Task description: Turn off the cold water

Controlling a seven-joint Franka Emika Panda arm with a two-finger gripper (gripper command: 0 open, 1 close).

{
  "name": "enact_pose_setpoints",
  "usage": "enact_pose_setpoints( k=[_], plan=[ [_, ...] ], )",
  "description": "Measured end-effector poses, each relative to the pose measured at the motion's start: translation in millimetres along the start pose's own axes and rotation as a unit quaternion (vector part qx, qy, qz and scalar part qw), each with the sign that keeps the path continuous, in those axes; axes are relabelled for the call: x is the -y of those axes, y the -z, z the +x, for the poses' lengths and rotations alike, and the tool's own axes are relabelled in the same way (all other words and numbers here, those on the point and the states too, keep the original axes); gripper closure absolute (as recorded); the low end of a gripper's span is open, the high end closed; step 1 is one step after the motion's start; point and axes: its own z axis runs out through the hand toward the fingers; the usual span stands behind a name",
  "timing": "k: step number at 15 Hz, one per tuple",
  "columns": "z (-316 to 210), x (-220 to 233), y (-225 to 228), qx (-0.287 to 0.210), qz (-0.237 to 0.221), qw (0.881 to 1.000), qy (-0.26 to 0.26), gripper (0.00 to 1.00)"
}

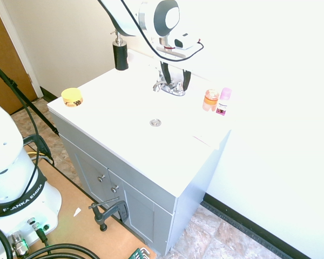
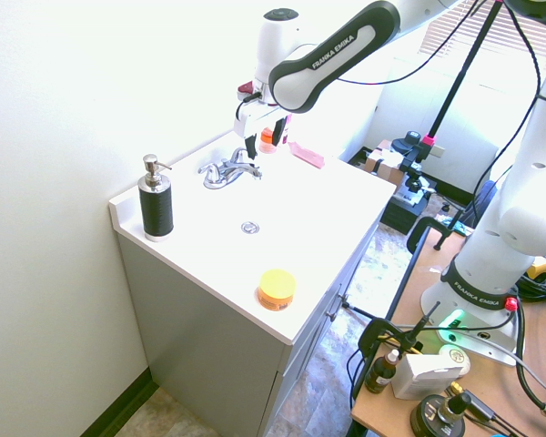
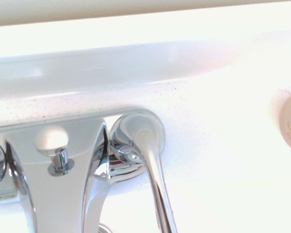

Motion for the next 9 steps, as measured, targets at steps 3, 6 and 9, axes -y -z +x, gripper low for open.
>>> enact_pose_setpoints(
  k=[3, 6, 9],
  plan=[
    [6.5, -2.9, -7.2, -0.005, -0.009, 1.0, -0.004, 0.0],
    [11.8, -8.1, -12.1, -0.006, -0.015, 1.0, -0.011, 0.0],
    [16.5, -10.9, -13.5, -0.01, -0.018, 1.0, -0.014, 0.0]
  ],
)
